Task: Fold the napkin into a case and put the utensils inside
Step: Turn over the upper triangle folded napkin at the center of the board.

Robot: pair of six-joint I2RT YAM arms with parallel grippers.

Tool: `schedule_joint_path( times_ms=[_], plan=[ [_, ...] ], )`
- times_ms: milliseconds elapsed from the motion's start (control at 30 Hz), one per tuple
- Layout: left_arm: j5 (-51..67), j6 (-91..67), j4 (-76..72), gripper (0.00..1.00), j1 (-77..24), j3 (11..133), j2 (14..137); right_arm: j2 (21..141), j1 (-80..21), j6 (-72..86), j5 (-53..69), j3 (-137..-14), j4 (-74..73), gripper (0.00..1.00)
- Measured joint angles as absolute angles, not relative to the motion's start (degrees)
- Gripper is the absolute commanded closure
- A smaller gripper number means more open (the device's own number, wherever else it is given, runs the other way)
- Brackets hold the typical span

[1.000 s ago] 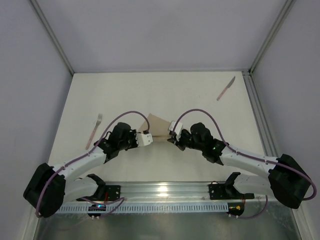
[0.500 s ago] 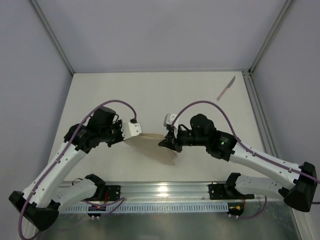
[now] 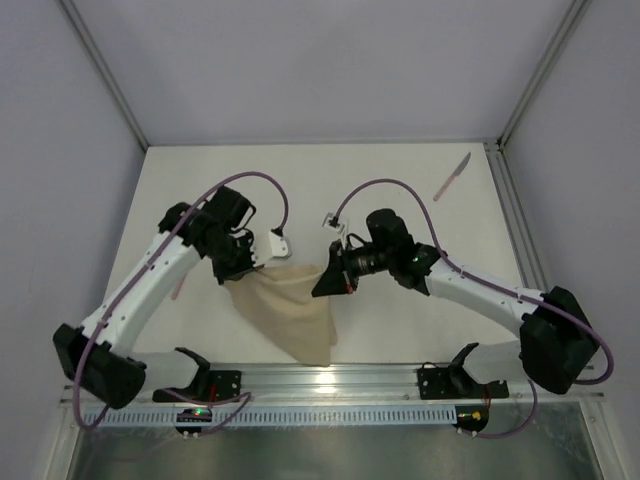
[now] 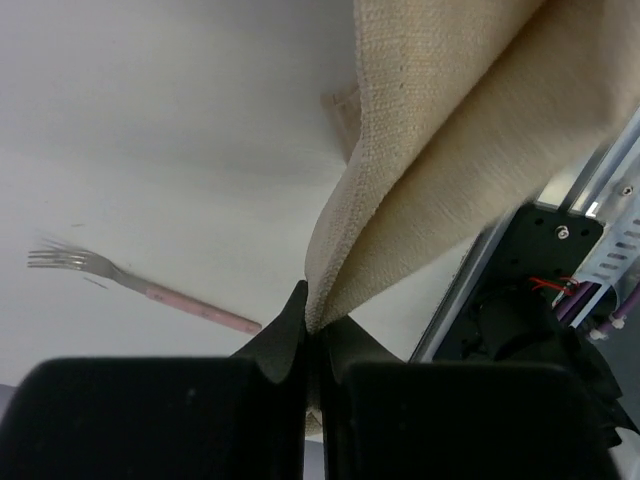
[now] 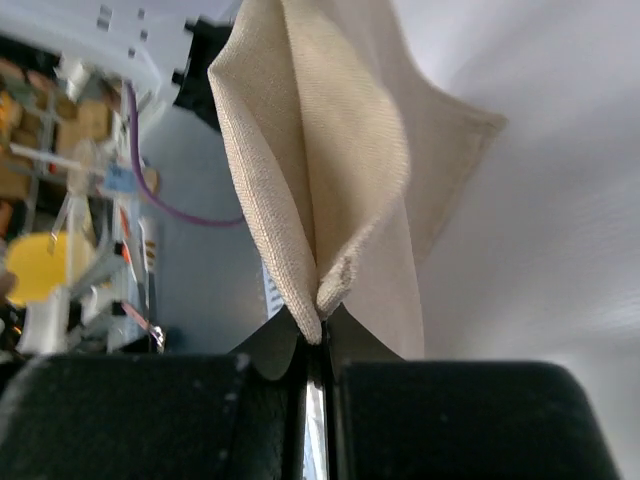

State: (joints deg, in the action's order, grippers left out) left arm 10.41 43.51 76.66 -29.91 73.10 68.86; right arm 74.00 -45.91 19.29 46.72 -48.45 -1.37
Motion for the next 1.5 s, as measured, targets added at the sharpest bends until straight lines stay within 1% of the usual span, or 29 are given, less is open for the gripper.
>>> schedule_joint_path(
  times_ms=[33, 133, 233, 367, 500, 567, 633, 733, 767, 833, 900, 933, 967, 1000, 1100, 1233, 1300, 1367, 1433, 1500],
  plan=[
    [10.76, 44.49, 76.62, 1.00, -28.53, 74.50, 72.58, 75.94, -41.78, 21.19, 48.71, -47.79, 0.62, 0.96],
    [12.67, 46.92, 76.60, 1.00, -24.18, 79.99, 84.44, 81.60, -33.47, 24.40, 51.37, -47.24, 5.89, 0.96],
    [14.44, 48.56, 76.86, 1.00, -22.17, 89.73, 98.78, 89.76, -27.90, 27.49, 53.23, -47.24, 11.88, 0.96],
    [15.20, 49.25, 76.09, 1.00, -21.32, 106.76, 118.83, 101.84, -21.93, 32.80, 54.00, -48.01, 19.35, 0.96],
    [15.86, 49.43, 75.75, 1.00, -21.56, 123.85, 135.92, 112.46, -17.30, 39.05, 52.62, -49.30, 27.46, 0.96],
    [16.12, 48.95, 75.37, 1.00, -21.85, 129.43, 141.49, 115.22, -16.08, 40.80, 51.09, -49.39, 29.67, 0.96],
    [15.97, 48.12, 75.29, 0.99, -22.06, 131.17, 143.76, 115.90, -15.81, 41.80, 49.23, -49.21, 30.28, 0.96],
    [15.46, 47.05, 75.22, 0.84, -22.13, 131.13, 143.31, 115.52, -16.03, 42.44, 46.50, -47.99, 31.97, 0.96],
    [14.90, 46.61, 74.50, 0.69, -22.17, 130.74, 143.20, 115.11, -16.01, 42.65, 45.47, -47.07, 32.18, 0.96],
    [13.28, 45.19, 72.14, 0.59, -22.24, 129.19, 142.69, 113.91, -15.88, 43.79, 43.42, -44.64, 33.04, 0.96],
    [12.10, 43.29, 69.93, 0.39, -22.24, 127.74, 141.47, 111.92, -15.66, 45.15, 41.28, -42.33, 33.50, 0.96],
    [12.25, 41.98, 68.47, 0.31, -22.24, 127.07, 140.70, 111.26, -15.59, 45.36, 40.36, -41.76, 33.52, 0.96],
    [12.62, 40.23, 66.72, 0.06, -22.22, 125.84, 139.68, 110.85, -15.51, 45.78, 39.24, -41.34, 33.58, 0.96],
    [13.23, 38.89, 65.39, 0.03, -22.22, 124.44, 138.12, 110.59, -15.44, 46.37, 38.33, -41.15, 33.74, 0.96],
    [15.57, 34.06, 61.01, 0.01, -22.61, 117.99, 130.82, 110.41, -14.92, 49.08, 36.16, -39.88, 36.38, 0.96],
    [15.46, 31.35, 54.39, 0.02, -26.44, 101.43, 112.25, 108.99, -13.32, 54.24, 33.26, -34.98, 41.85, 0.96],
    [14.09, 31.03, 51.86, 0.02, -31.97, 93.41, 103.13, 107.79, -12.97, 55.68, 31.35, -33.06, 42.96, 0.96],
    [12.80, 30.87, 48.36, 0.01, -38.59, 86.13, 97.06, 106.63, -12.82, 57.01, 29.26, -31.20, 44.18, 0.96],
    [11.33, 30.81, 45.36, 0.01, -46.65, 78.91, 93.89, 105.62, -12.75, 57.98, 27.81, -29.58, 45.10, 0.96],
    [9.17, 30.76, 41.58, 0.01, -52.86, 72.16, 93.82, 104.75, -12.73, 58.50, 26.55, -28.56, 45.32, 0.96]
  ],
)
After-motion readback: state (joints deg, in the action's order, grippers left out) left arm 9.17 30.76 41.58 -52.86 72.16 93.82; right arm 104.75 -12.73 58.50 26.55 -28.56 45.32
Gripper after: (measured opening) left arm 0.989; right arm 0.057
